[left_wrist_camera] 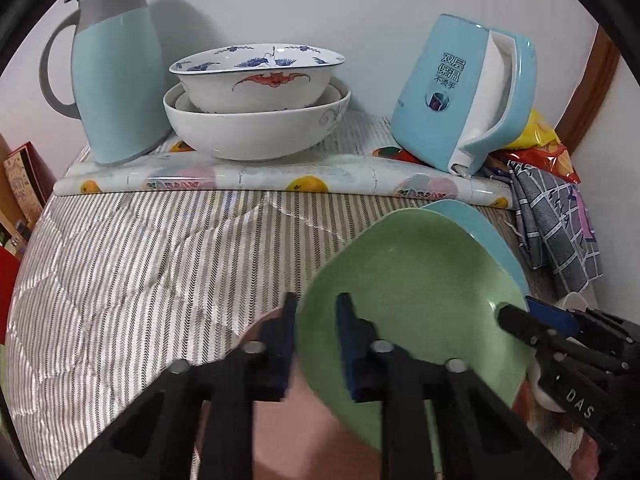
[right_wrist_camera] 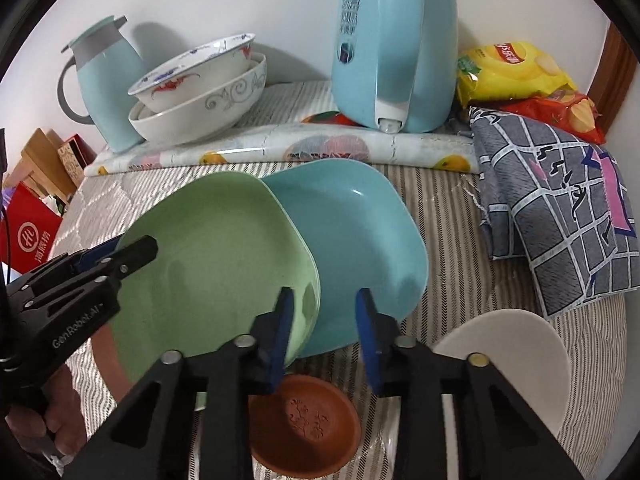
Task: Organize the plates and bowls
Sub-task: 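Close both tools on the rim of the green square plate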
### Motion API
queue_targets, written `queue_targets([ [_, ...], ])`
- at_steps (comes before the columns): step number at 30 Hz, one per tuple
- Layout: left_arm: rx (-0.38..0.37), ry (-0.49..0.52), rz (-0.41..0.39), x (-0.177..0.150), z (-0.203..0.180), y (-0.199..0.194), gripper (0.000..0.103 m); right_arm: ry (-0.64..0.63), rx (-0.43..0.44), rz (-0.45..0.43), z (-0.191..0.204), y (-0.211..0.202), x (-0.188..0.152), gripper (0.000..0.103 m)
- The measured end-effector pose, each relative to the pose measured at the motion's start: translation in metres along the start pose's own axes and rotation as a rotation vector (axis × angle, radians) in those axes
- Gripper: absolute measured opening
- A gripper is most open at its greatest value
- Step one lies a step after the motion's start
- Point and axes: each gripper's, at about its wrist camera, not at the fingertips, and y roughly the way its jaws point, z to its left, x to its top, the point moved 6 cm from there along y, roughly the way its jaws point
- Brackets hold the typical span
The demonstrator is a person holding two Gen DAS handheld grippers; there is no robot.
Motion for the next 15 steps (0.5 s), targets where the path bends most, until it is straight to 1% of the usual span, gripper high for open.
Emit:
queue_targets([
  [1, 0.0, 0.006, 0.001, -0.001, 0.0, 0.0, 0.009, -0.004, -0.004, 0.001, 0.001, 0.001, 0.0, 0.016],
  [3, -0.007, 0.004, -0.001, -0.002, 0.001, -0.001, 0.008, -0.011, -0.008, -0.003, 0.002, 0.003, 0.001, 0.014],
  [5, -0.002, 0.01, -0.002, -0.003, 0.002, -0.003, 0.008, -0.013, -0.01, -0.009, 0.004, 0.004, 0.001, 0.009],
  [9, 0.005, 0.013, -0.003, -0.007, 0.004, -0.009, 0.007, -0.022, -0.028, -0.026, 0.007, 0.006, 0.003, 0.007],
  [15, 0.024, -0.013, -0.012, -0.013, 0.016, -0.024, 0.007, -0.022, -0.016, -0.043, 0.014, 0.001, 0.006, 0.007],
])
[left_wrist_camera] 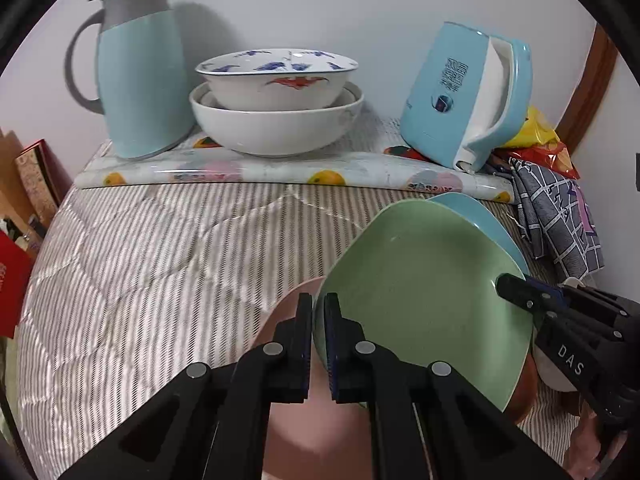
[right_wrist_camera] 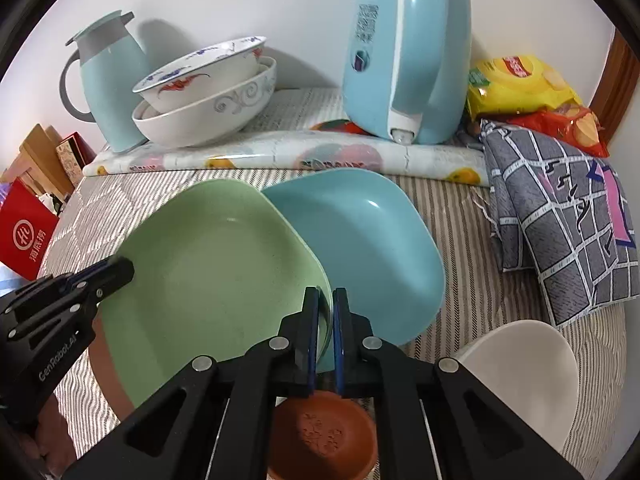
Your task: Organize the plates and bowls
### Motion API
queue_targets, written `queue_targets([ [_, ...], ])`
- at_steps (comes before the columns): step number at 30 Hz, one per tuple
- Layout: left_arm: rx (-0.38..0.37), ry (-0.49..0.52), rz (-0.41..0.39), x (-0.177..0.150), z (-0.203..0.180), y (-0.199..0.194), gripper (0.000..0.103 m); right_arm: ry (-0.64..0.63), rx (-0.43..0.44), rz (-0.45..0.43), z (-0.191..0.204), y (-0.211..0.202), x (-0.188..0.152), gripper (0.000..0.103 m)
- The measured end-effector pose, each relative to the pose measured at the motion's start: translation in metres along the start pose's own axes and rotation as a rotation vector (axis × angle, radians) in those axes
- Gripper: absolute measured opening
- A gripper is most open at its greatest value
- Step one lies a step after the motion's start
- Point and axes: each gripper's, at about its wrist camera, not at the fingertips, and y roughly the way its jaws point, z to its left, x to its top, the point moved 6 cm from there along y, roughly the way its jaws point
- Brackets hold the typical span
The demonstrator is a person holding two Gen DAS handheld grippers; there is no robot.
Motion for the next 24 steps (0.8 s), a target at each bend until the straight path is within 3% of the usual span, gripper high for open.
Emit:
queue_targets([
  [24, 0.067, -0.087, 0.057, -0.047, 0.044, -0.026, 0.007, -0.108, 0.079, 0.027, 0.054, -0.003, -0.024, 0.006],
])
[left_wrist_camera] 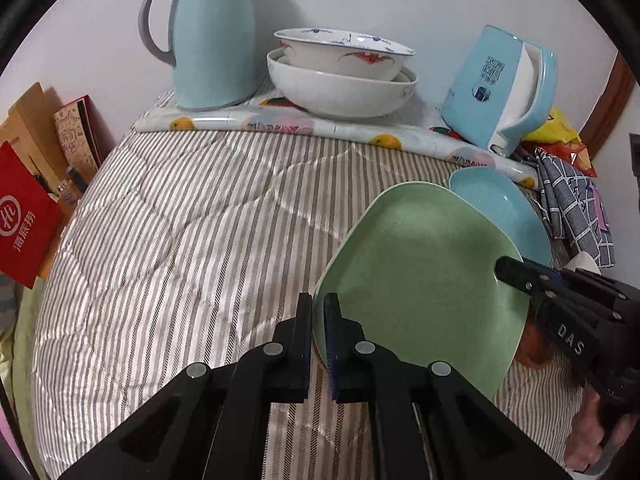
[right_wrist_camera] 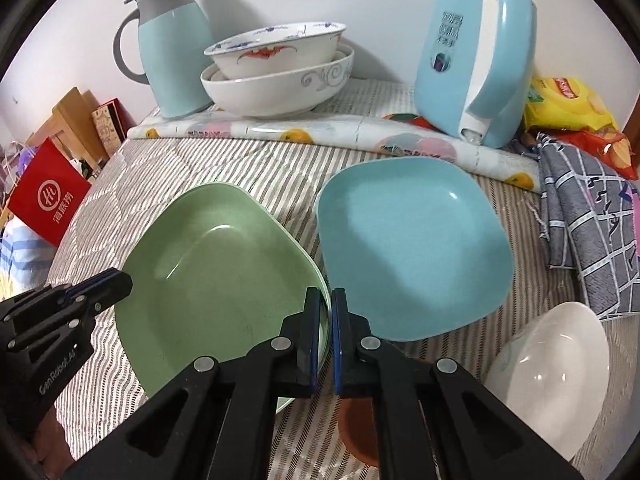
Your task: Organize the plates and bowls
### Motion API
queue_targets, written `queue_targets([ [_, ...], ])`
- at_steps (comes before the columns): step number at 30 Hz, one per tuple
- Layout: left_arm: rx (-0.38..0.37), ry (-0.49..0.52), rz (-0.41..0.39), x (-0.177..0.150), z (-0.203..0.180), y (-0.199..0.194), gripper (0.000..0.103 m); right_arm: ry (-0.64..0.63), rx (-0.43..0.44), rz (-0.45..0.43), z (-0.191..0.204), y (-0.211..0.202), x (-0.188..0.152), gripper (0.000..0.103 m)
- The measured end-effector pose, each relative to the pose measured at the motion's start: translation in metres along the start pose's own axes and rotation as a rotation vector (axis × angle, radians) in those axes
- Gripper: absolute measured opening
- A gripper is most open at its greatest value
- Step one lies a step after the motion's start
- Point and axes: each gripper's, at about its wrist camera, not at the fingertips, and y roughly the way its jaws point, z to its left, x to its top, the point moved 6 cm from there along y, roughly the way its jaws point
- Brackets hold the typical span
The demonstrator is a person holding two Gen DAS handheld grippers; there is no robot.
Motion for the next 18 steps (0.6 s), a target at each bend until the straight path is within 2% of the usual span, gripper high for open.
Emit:
queue_targets([
  [13, -0.011, -0.005, 0.02, -0.001, 0.002, 0.009, 0.007, -0.027, -0.025, 0.015, 0.001, 0.012, -0.001, 0.009],
  [15, -0.013, -0.008, 0.016, -0.001, 0.003, 0.007, 0.007, -0.018, -0.032, 0.014, -0.002, 0.009, -0.002, 0.014],
  [17, -0.014, -0.006, 0.012, 0.0, 0.002, 0.004, 0.007, -0.012, -0.039, 0.007, -0.006, 0.004, -0.003, 0.03],
  [18, -0.016, -0.006, 0.009, 0.0, 0.001, 0.002, 0.007, -0.009, -0.046, 0.001, -0.009, 0.001, -0.004, 0.034],
])
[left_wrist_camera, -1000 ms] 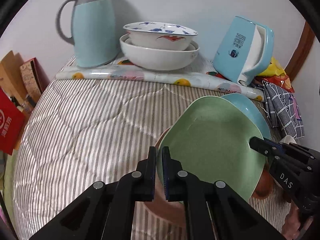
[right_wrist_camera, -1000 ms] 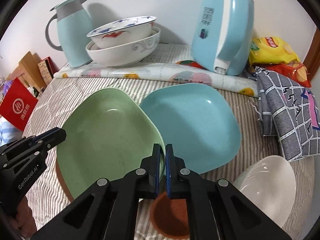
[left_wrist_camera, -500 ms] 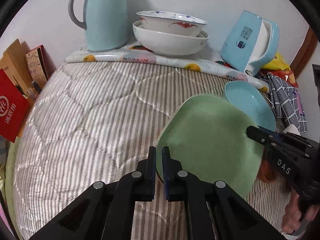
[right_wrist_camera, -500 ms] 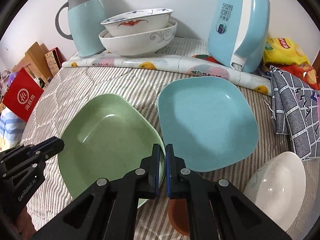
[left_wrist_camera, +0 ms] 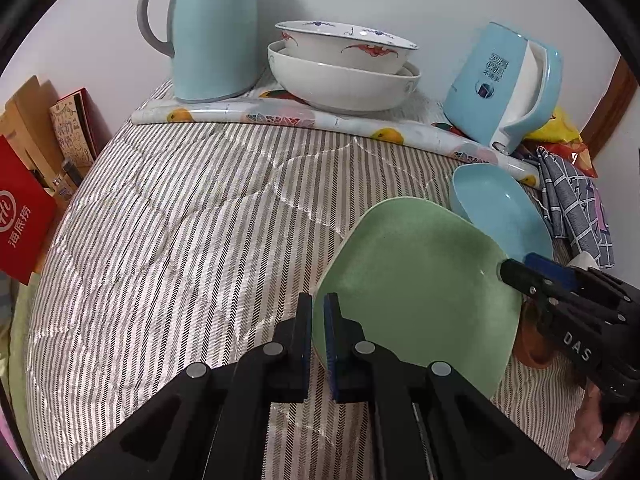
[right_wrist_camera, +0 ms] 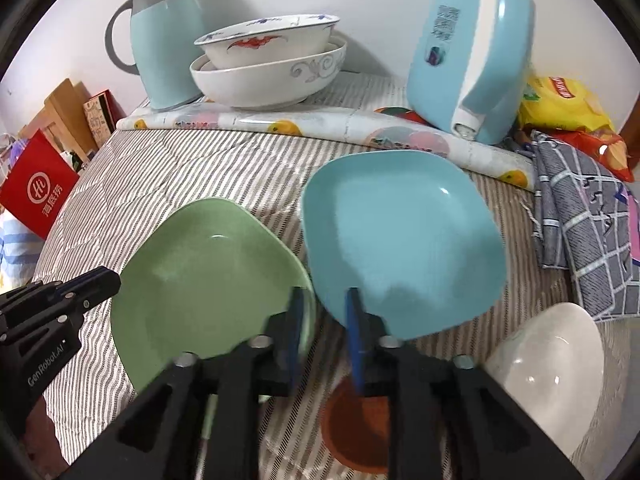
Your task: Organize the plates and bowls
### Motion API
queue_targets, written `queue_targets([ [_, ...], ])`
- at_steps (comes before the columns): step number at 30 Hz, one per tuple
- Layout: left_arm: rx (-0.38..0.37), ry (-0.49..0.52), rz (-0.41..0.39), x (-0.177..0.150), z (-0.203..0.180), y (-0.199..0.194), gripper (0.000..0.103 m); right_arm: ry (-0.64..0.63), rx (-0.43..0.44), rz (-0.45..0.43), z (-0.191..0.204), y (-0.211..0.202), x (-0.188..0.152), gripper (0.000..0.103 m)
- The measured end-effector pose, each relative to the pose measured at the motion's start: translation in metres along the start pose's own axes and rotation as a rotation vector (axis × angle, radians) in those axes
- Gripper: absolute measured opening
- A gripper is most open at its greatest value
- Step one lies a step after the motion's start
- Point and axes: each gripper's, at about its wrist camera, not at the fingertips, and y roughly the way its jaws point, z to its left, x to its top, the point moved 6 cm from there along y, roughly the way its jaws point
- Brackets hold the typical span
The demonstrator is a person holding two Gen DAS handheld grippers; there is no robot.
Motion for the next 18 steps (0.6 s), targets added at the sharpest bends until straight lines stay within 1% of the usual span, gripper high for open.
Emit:
queue_targets([
  [1, -0.004, 0.0, -0.003, 0.0, -0.001, -0.002, 0.007, 0.003, -0.011, -0.009, -0.003, -0.004, -0.001, 0.041],
  [4, -0.015, -0.003, -0.008, 0.0, -0.004, -0.008, 0.007, 0.021, -0.032, -0.027, -0.013, -0.015, -0.004, 0.045],
  [5, -0.014, -0.003, -0.007, 0.0, -0.006, -0.01, 0.008, 0.029, -0.033, -0.03, -0.017, -0.019, -0.006, 0.052],
  [6, -0.013, -0.002, -0.006, 0.0, -0.007, -0.012, 0.011, 0.043, -0.034, -0.033, -0.021, -0.025, -0.008, 0.055],
  [8, -0.02, 0.0, -0.005, 0.0, -0.011, -0.016, 0.018, 0.056, -0.043, -0.05, -0.028, -0.035, -0.012, 0.066],
  [9, -0.023, -0.002, -0.005, -0.001, -0.013, -0.018, 0.026, 0.063, -0.053, -0.06, -0.031, -0.04, -0.013, 0.069],
  [10, -0.023, -0.005, -0.009, -0.001, -0.015, -0.02, 0.032, 0.067, -0.057, -0.065, -0.034, -0.044, -0.014, 0.074],
  [11, -0.023, -0.004, -0.018, 0.0, -0.016, -0.024, 0.033, 0.074, -0.068, -0.074, -0.038, -0.051, -0.016, 0.079],
  [12, -0.02, 0.001, -0.031, 0.0, -0.019, -0.028, 0.038, 0.082, -0.078, -0.075, -0.041, -0.055, -0.018, 0.082],
  [13, -0.012, 0.005, -0.04, 0.001, -0.021, -0.032, 0.047, 0.09, -0.085, -0.075, -0.044, -0.059, -0.019, 0.083],
  [14, -0.002, 0.01, -0.051, 0.001, -0.024, -0.036, 0.052, 0.106, -0.091, -0.081, -0.049, -0.065, -0.022, 0.084],
  [15, 0.01, 0.017, -0.069, 0.003, -0.027, -0.041, 0.061, 0.115, -0.088, -0.087, -0.051, -0.07, -0.022, 0.085],
  [16, 0.018, 0.021, -0.084, 0.004, -0.029, -0.046, 0.066, 0.127, -0.086, -0.091, -0.055, -0.075, -0.024, 0.087],
  [17, 0.018, 0.023, -0.1, 0.005, -0.031, -0.051, 0.067, 0.136, -0.088, -0.099, -0.059, -0.081, -0.026, 0.089],
  [18, 0.017, 0.021, -0.111, 0.006, -0.033, -0.054, 0.072, 0.145, -0.094, -0.11, -0.062, -0.085, -0.028, 0.09],
])
